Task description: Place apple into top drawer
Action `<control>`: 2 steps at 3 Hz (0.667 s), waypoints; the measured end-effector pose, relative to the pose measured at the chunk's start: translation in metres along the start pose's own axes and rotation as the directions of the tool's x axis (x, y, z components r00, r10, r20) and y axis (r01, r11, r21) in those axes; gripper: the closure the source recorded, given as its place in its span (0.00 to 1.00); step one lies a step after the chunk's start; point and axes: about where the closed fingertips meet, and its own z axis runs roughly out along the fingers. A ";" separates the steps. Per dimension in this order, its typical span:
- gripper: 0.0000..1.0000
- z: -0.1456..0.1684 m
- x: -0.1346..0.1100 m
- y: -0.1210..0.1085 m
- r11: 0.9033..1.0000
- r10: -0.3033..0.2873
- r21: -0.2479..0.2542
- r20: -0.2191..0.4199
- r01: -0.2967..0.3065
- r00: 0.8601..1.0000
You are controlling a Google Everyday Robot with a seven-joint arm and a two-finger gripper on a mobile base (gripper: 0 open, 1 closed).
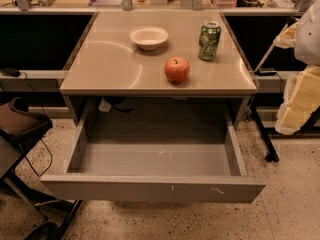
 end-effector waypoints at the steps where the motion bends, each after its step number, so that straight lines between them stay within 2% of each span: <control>1: 0.00 0.000 0.000 0.000 1.000 0.000 0.000 0.000 0.000 1.000; 2: 0.00 0.006 0.000 -0.014 1.000 0.005 -0.017 0.021 -0.004 1.000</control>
Offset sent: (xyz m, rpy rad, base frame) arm 0.0344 -0.0090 -0.0089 0.0633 0.0512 0.0104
